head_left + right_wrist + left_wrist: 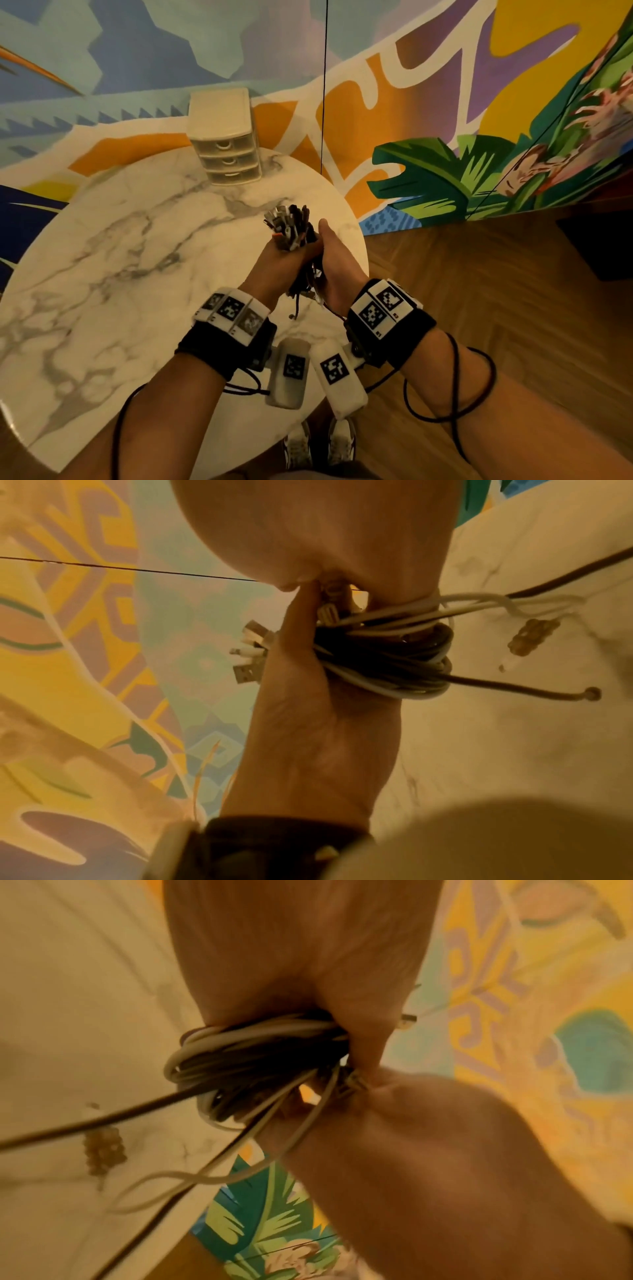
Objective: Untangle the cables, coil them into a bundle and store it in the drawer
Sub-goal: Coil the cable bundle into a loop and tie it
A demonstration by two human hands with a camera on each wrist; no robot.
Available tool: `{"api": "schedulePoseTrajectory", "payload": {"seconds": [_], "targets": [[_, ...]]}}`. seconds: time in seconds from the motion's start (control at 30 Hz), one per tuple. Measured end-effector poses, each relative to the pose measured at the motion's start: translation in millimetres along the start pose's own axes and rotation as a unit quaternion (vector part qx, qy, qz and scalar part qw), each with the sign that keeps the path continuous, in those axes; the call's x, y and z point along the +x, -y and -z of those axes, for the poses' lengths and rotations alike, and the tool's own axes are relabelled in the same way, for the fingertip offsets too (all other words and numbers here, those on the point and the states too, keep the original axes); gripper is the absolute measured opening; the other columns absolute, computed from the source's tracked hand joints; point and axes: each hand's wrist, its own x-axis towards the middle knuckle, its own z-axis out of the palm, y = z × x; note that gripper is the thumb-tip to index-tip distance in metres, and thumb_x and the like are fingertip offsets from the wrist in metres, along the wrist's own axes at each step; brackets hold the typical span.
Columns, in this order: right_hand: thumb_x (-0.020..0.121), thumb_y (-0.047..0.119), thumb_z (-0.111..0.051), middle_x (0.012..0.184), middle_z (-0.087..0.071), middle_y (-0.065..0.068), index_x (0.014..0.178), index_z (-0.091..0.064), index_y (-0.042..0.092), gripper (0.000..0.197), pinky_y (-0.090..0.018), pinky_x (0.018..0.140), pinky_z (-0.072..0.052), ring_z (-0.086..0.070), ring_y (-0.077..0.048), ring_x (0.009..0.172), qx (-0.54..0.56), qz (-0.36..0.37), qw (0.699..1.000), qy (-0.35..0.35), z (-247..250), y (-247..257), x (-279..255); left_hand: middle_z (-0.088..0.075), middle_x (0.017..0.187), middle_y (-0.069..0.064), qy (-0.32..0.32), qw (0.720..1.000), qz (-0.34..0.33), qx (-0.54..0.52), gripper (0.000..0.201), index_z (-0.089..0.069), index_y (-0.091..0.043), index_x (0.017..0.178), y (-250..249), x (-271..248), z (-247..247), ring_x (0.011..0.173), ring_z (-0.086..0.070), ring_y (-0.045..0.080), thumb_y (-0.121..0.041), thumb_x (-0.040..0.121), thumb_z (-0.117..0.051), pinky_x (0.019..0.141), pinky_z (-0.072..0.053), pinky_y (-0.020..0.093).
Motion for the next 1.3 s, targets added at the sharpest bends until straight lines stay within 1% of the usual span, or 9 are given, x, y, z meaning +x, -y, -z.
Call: {"api": "schedulePoseTrajectory", "payload": {"seconds": [0.1,0.2,0.3,0.4,0.5,0.67,0.9,1.1,1.3], "targets": [[0.099,0.046,-0.036,0.104,-0.066,-0.010,0.118,-0.061,0.010,0.048,-0.041,0.090,-0.052,-0.064,-0.023,0.091,-0.136,0.029,0.990,0.031,5.1,10.1,-13.4,-0.072,0.069,0.002,0.002,0.998,0.016,-0.067,0.018,-0.066,-0.014,0.085,-4.2,-0.9,10.6,0.065,-0.070,0.018,0.001,0.089,-0.055,0.053,-0.055,0.029],[0.097,0.038,-0.045,0.087,-0.073,-0.010,0.098,-0.070,0.009,0.038,-0.031,0.065,-0.052,-0.067,-0.021,0.078,-0.279,0.151,0.948,0.005,22.3,18.4,-14.4,-0.068,0.075,0.007,-0.004,0.994,0.021,-0.108,0.018,-0.066,-0.011,0.079,1.6,1.0,28.4,0.070,-0.066,0.021,0.000,0.087,-0.054,0.069,-0.052,0.035],[0.087,0.045,-0.059,0.076,-0.067,0.001,0.084,-0.068,0.017,0.030,-0.034,0.068,-0.049,-0.058,-0.011,0.069,-0.349,0.293,0.886,-0.082,43.2,18.0,1.2,-0.058,0.071,0.009,0.052,0.983,0.033,-0.174,0.006,-0.059,-0.006,0.076,5.2,-1.5,38.9,0.067,-0.054,0.019,-0.007,0.081,-0.056,0.072,-0.043,0.032],[0.089,0.048,-0.052,0.101,-0.067,-0.001,0.116,-0.059,0.016,0.042,-0.032,0.083,-0.055,-0.062,-0.016,0.093,-0.217,0.194,0.952,0.096,41.6,13.2,2.3,-0.046,0.060,0.000,0.145,0.962,0.033,-0.229,0.012,-0.050,-0.008,0.084,0.7,-5.3,37.5,0.059,-0.044,0.012,-0.011,0.075,-0.056,0.058,-0.040,0.022],[0.087,0.052,-0.046,0.086,-0.069,-0.010,0.111,-0.061,0.005,0.055,-0.028,0.069,-0.056,-0.065,-0.022,0.076,-0.111,0.104,0.967,0.205,30.4,13.9,-4.0,-0.043,0.061,0.000,0.175,0.960,0.037,-0.217,0.011,-0.053,-0.012,0.066,-4.5,-8.3,37.0,0.059,-0.041,0.012,-0.016,0.076,-0.055,0.060,-0.038,0.023],[0.078,0.055,-0.065,0.074,-0.067,-0.007,0.091,-0.069,0.008,0.048,-0.036,0.071,-0.052,-0.063,-0.021,0.070,-0.146,0.164,0.974,0.051,22.5,4.8,6.9,-0.054,0.065,0.008,0.057,0.985,0.029,-0.159,0.019,-0.059,-0.006,0.067,-2.5,-5.1,35.1,0.059,-0.053,0.018,-0.008,0.085,-0.052,0.065,-0.046,0.030],[0.087,0.035,-0.064,0.060,-0.061,0.006,0.074,-0.065,0.021,0.019,-0.029,0.065,-0.048,-0.058,-0.012,0.060,-0.192,0.219,0.956,0.015,20.4,-5.9,7.1,-0.066,0.070,0.010,-0.099,0.988,-0.001,-0.116,0.012,-0.066,-0.003,0.090,5.7,0.2,31.1,0.066,-0.065,0.023,0.003,0.084,-0.057,0.065,-0.055,0.034],[0.083,0.031,-0.068,0.059,-0.065,-0.006,0.074,-0.070,0.009,0.024,-0.040,0.067,-0.054,-0.063,-0.021,0.057,-0.229,0.213,0.949,-0.031,25.8,-2.0,11.6,-0.067,0.071,0.006,-0.080,0.989,0.020,-0.121,0.013,-0.067,-0.008,0.093,13.1,-5.2,24.3,0.066,-0.064,0.020,0.000,0.086,-0.060,0.063,-0.054,0.031],[0.080,0.036,-0.070,0.056,-0.063,-0.004,0.067,-0.067,0.010,0.029,-0.040,0.068,-0.055,-0.061,-0.020,0.054,-0.218,0.179,0.957,-0.059,31.3,-5.9,18.0,-0.070,0.081,0.002,-0.030,0.992,0.071,-0.097,0.016,-0.068,-0.012,0.090,9.1,-5.4,26.6,0.070,-0.068,0.020,0.001,0.084,-0.063,0.068,-0.056,0.034]]}}
